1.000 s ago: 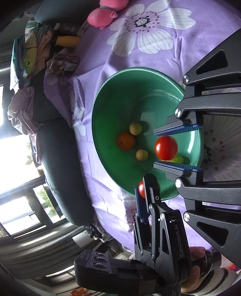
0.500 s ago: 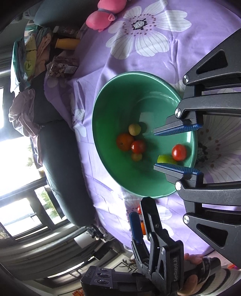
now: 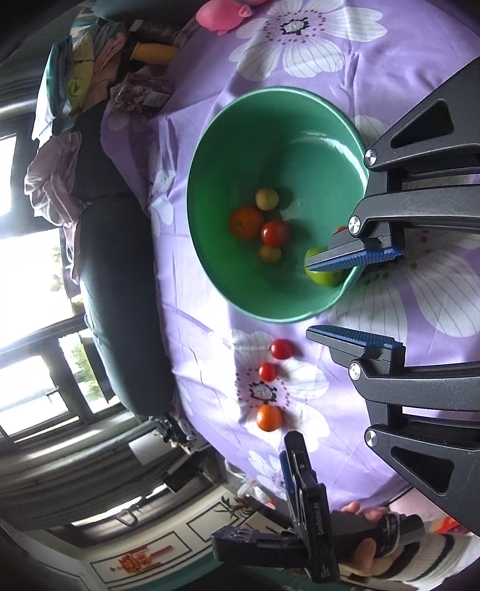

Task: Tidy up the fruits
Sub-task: 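Move the open right gripper back to the remaining cherry tomatoes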

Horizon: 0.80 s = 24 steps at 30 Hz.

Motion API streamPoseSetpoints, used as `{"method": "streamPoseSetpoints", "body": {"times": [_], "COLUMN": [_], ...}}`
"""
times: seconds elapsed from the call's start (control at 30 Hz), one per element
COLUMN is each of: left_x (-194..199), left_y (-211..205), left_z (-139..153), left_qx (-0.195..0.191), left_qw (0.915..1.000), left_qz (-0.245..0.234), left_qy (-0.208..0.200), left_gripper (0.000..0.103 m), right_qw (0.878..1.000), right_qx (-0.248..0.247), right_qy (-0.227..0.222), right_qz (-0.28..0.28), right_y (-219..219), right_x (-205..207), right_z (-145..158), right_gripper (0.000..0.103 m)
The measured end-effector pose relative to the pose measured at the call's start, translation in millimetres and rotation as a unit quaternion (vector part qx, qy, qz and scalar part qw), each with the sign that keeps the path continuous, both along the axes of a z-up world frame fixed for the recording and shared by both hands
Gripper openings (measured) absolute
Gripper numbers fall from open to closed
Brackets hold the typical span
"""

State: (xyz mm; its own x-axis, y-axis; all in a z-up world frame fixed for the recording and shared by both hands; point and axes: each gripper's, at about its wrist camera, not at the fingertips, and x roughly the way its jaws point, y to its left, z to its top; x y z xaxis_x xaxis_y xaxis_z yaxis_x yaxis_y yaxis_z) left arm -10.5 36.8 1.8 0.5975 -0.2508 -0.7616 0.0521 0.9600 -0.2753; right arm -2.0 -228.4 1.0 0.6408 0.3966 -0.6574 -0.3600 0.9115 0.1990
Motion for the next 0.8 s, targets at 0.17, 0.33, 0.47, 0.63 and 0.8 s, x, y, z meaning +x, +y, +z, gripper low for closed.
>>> {"method": "streamPoseSetpoints", "body": {"times": [0.17,0.33,0.47,0.63,0.8], "left_x": [-16.0,-21.1,-18.2,-9.2,5.0], "left_y": [20.8,29.4,29.4,24.0,18.6], "left_z": [-9.7,-17.5,-20.8,-21.7,-21.7], "left_qx": [-0.008,-0.018,-0.014,-0.002,0.009], "left_qw": [0.9996,0.9994,0.9996,0.9999,0.9997], "left_qz": [0.022,0.022,0.014,0.001,-0.018], "left_qy": [0.014,0.019,0.019,0.015,0.013], "left_gripper": [0.086,0.086,0.086,0.086,0.086], "right_qw": [0.999,0.996,0.994,0.993,0.993], "right_qx": [-0.013,-0.028,-0.037,-0.050,-0.062], "right_qy": [0.013,0.033,0.049,0.057,0.062], "right_qz": [0.042,0.080,0.090,0.087,0.082], "right_y": [31.6,62.4,76.6,85.6,93.2], "right_x": [-4.2,-4.1,-0.4,8.9,22.5], "right_z": [-7.8,-21.5,-30.3,-35.3,-38.3], "right_gripper": [0.030,0.030,0.030,0.030,0.030]}}
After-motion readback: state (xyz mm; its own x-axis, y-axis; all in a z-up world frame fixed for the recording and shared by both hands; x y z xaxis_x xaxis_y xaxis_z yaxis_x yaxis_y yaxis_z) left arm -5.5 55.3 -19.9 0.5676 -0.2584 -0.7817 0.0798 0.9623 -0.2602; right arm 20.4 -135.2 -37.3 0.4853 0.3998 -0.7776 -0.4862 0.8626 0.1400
